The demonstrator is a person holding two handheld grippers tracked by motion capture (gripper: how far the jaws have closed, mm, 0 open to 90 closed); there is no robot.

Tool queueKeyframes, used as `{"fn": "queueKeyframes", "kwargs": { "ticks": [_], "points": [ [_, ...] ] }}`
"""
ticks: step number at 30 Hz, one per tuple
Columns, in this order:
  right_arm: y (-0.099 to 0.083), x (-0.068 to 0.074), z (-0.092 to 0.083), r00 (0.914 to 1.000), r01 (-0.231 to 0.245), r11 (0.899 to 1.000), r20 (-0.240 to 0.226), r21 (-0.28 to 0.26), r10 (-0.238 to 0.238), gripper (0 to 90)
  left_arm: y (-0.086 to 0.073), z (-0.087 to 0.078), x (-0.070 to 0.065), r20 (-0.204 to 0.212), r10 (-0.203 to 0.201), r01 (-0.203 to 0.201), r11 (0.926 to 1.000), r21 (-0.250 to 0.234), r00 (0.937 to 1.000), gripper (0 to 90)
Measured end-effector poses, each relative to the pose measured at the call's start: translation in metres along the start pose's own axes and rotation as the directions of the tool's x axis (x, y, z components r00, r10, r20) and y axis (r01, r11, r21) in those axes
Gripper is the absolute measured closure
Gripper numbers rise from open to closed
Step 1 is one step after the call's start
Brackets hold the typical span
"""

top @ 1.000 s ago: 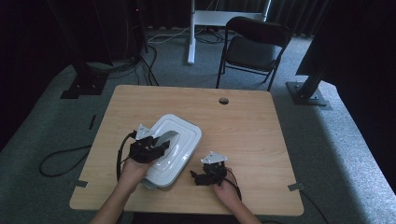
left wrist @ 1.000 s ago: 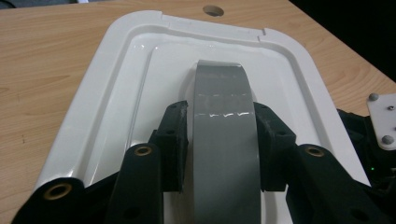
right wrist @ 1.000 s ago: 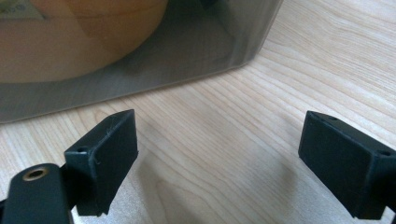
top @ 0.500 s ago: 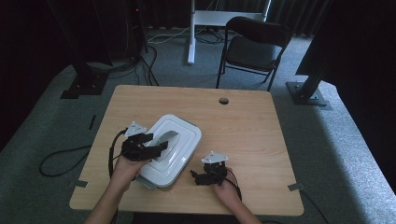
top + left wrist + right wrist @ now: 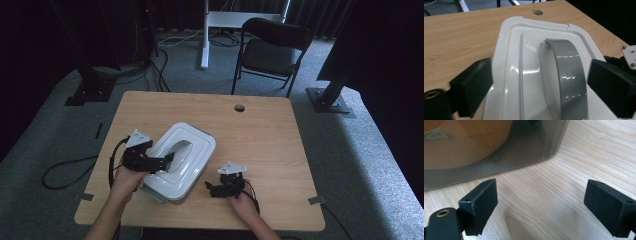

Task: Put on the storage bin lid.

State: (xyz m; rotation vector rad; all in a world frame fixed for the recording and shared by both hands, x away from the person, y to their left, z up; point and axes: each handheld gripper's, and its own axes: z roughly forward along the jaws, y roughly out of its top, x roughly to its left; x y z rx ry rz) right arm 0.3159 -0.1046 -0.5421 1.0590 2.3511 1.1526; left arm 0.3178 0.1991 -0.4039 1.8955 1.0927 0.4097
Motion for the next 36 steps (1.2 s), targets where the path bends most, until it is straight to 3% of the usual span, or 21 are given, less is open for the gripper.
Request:
{"fn": "queueKeyframes", "kwargs": {
  "ticks": [7,13,22,27,29,36],
  "points": [
    [0.000,0.000,0.000,1.0000,0.002,1.000,-0.004,0.006,-0.002,11.2,-0.003,-0.009,0.014,-0.039,-0.008,0.006,0.9994,-0.033,0.9992,0.4],
    [0.001,0.000,0.001,0.9998,-0.001,1.000,-0.022,0.010,0.001,11.2,-0.009,-0.014,0.032,-0.083,-0.038,0.034,0.9982,-0.050,0.9958,0.4],
    [0.001,0.000,0.001,0.9997,-0.002,1.000,-0.023,0.011,0.002,11.2,-0.022,-0.013,0.062,-0.137,-0.091,0.084,0.9950,-0.054,0.9865,0.4],
    [0.001,0.000,0.000,0.9997,-0.005,1.000,-0.024,0.007,0.006,11.2,-0.037,-0.007,0.084,-0.165,-0.143,0.137,0.9895,-0.047,0.9760,0.4],
    [0.001,-0.001,0.000,0.9997,-0.003,1.000,-0.023,0.010,0.003,11.2,-0.042,-0.004,0.090,-0.189,-0.152,0.147,0.9883,-0.042,0.9702,0.4],
    [0.001,-0.001,0.000,0.9997,-0.004,1.000,-0.022,0.008,0.004,11.2,-0.063,0.007,0.107,-0.218,-0.176,0.172,0.9844,-0.035,0.9599,0.4]
  ]
}}
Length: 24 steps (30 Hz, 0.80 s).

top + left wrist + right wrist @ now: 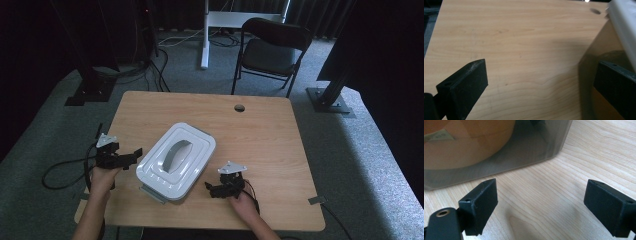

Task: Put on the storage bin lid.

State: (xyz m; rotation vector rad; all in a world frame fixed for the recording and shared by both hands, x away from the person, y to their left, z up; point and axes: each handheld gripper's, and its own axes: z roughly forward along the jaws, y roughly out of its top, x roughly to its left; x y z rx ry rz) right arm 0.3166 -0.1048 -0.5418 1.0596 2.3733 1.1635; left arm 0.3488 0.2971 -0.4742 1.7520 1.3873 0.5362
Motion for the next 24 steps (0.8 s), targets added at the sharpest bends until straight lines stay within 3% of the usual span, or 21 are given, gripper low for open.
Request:
{"fn": "queueKeyframes", "kwargs": {
  "ticks": [13,24],
  "points": [
    [0.000,-0.002,0.000,0.9997,-0.023,1.000,-0.006,-0.005,0.023,11.2,-0.026,0.028,0.007,-0.028,0.040,-0.039,0.9983,0.043,0.9988,0.4],
    [0.004,-0.003,-0.001,0.9982,-0.052,0.998,-0.032,-0.019,0.051,11.2,-0.035,0.044,0.000,-0.020,0.084,-0.081,0.9912,0.105,0.9963,0.4]
  ]
}}
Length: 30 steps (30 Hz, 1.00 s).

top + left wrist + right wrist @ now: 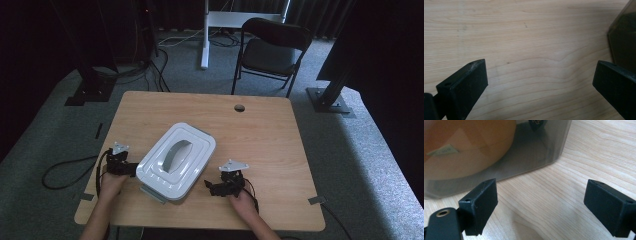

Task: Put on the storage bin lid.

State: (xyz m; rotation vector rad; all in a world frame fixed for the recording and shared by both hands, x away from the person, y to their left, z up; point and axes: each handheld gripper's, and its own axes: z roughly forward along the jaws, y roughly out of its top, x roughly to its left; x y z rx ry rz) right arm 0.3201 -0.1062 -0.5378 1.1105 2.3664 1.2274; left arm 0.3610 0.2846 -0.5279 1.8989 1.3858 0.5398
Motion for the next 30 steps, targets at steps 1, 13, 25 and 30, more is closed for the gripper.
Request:
{"fn": "queueKeyframes", "kwargs": {
  "ticks": [1,13,25,30],
  "points": [
    [0.000,0.000,0.000,1.0000,-0.006,1.000,-0.004,0.000,0.006,11.2,0.000,0.001,-0.001,0.008,0.004,-0.004,1.0000,0.003,1.0000,0.4],
    [0.001,-0.007,-0.006,0.9993,-0.037,0.999,-0.007,-0.008,0.036,11.2,-0.004,0.007,-0.016,0.023,0.018,-0.018,0.9997,0.017,0.9996,0.6],
    [0.002,-0.010,-0.008,0.9994,-0.035,0.999,-0.003,0.004,0.035,11.2,-0.001,0.017,-0.046,0.080,0.064,-0.067,0.9968,0.043,0.9947,0.5],
    [0.001,-0.015,-0.014,0.9987,-0.047,0.999,0.018,-0.005,0.047,11.2,0.001,0.020,-0.061,0.115,0.095,-0.100,0.9942,0.040,0.9889,0.6]
  ]
}}
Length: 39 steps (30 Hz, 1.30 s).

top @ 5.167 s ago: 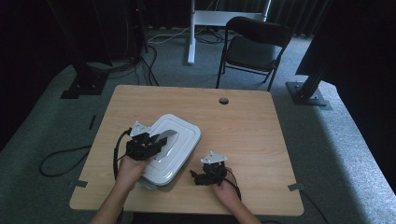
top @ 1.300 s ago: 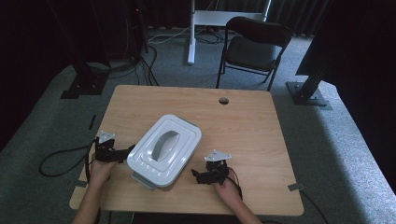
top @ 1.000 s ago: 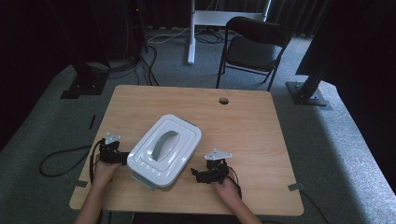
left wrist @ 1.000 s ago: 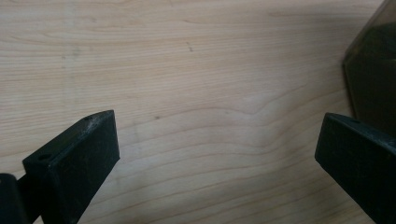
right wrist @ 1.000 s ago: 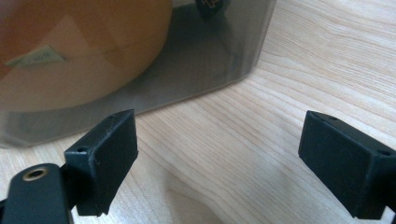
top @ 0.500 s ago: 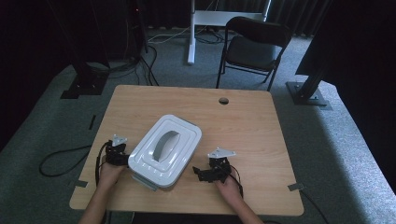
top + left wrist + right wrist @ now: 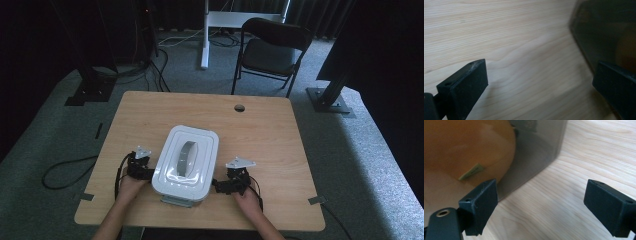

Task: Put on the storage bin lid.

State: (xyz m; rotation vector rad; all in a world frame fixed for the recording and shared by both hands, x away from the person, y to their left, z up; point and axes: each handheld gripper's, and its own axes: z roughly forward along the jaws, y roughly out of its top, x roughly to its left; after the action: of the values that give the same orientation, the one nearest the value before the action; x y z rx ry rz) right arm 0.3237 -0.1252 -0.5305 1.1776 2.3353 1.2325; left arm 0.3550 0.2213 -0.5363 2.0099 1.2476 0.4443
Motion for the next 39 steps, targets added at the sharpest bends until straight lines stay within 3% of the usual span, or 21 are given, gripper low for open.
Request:
{"fn": "queueKeyframes", "kwargs": {
  "ticks": [3,10,16,24,31,34,39],
  "points": [
    [-0.001,-0.005,-0.004,0.9999,-0.014,1.000,-0.006,-0.010,0.014,11.2,0.002,0.002,-0.006,0.011,0.009,-0.009,1.0000,-0.001,0.9999,0.6],
    [-0.004,-0.016,-0.013,0.9998,-0.004,1.000,0.020,-0.009,0.005,11.2,0.008,0.010,-0.020,-0.014,0.034,-0.034,0.9994,0.001,0.9993,0.6],
    [-0.008,-0.024,-0.018,0.9994,-0.008,1.000,0.032,0.007,0.008,11.4,0.014,0.017,-0.029,-0.008,0.051,-0.051,0.9987,0.010,0.9987,0.6],
    [-0.010,-0.040,-0.031,0.9976,-0.036,0.999,0.058,-0.015,0.036,11.5,0.022,0.026,-0.046,0.001,0.075,-0.075,0.9971,0.010,0.9972,0.7],
    [-0.012,-0.050,-0.037,0.9963,-0.053,0.998,0.066,-0.023,0.055,11.4,0.024,0.030,-0.052,0.019,0.077,-0.077,0.9970,0.005,0.9968,0.6],
    [-0.013,-0.051,-0.039,0.9960,-0.057,0.997,0.066,-0.043,0.060,11.3,0.023,0.026,-0.048,0.050,0.060,-0.058,0.9977,-0.034,0.9970,0.5],
    [-0.016,-0.053,-0.041,0.9942,-0.059,0.997,0.087,-0.055,0.063,11.3,0.024,0.013,-0.041,0.063,0.073,-0.067,0.9931,-0.096,0.9953,0.6]
  ]
}}
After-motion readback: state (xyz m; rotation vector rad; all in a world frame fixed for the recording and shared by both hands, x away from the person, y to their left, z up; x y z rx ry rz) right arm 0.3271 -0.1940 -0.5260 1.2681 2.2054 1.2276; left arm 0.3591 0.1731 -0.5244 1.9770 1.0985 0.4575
